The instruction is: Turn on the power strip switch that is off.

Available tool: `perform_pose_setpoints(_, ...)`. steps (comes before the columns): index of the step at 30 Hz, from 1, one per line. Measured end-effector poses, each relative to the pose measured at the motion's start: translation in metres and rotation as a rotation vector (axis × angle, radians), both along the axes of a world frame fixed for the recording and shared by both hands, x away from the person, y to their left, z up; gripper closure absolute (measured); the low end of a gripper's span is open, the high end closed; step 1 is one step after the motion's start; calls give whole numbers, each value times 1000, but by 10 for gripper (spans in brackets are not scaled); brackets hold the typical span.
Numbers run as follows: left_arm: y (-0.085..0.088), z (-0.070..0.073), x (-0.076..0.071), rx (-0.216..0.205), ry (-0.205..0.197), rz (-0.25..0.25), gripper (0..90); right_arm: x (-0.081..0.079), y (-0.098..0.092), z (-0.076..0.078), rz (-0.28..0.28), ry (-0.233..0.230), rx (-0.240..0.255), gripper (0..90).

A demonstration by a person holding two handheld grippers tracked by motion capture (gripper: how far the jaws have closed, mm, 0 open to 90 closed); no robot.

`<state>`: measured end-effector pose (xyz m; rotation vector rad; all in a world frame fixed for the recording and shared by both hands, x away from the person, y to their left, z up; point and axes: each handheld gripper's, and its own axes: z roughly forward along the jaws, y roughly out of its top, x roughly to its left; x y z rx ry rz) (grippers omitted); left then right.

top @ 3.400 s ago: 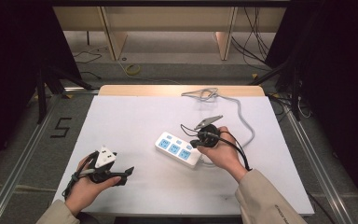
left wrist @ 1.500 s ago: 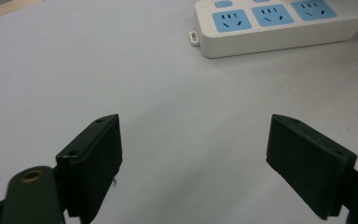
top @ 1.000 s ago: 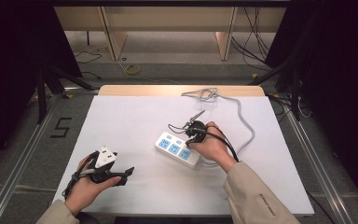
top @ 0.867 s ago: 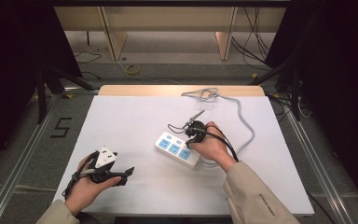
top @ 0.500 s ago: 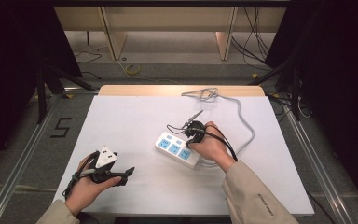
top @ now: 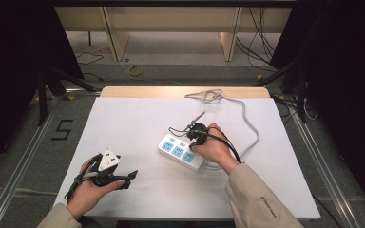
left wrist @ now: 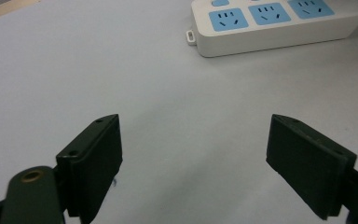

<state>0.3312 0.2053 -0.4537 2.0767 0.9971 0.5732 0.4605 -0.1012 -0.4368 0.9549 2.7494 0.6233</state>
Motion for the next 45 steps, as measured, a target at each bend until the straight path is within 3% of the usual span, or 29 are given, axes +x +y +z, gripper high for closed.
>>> perform_pose_setpoints(21, -1, 0, 0, 0, 0, 1, 181, 2, 0, -2, -10, 22, 11, 900)
perform_pose_setpoints(45, -1, -1, 0, 0, 3, 1, 181, -3, 1, -1, 3, 3, 2, 900)
